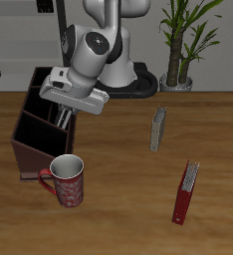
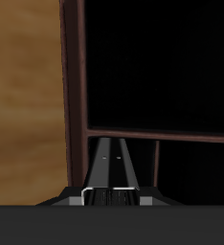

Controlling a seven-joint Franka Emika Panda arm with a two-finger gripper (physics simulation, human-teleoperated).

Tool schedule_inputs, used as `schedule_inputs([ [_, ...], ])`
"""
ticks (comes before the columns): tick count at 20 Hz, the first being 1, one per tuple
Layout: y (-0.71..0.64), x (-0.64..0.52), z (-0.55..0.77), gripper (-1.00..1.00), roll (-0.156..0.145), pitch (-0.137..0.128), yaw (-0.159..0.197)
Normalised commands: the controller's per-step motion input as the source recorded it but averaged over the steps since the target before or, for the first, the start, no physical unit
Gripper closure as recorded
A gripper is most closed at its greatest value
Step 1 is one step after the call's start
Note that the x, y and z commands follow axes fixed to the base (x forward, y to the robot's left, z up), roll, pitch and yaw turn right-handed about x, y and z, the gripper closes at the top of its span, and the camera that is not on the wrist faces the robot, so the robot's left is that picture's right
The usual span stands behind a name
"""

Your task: Place the striped book into the right desk caddy's front compartment

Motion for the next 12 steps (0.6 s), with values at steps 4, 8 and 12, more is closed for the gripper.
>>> schedule_inputs([
  [4,0.00,0.03,0.03,-1.00,0.006,0.000,-0.010],
  [8,-0.03,0.04,0.00,-1.00,0.013,-0.007,-0.022],
  [12,-0.02,0.03,-0.01,-1.00,0.024,-0.002,-0.003],
])
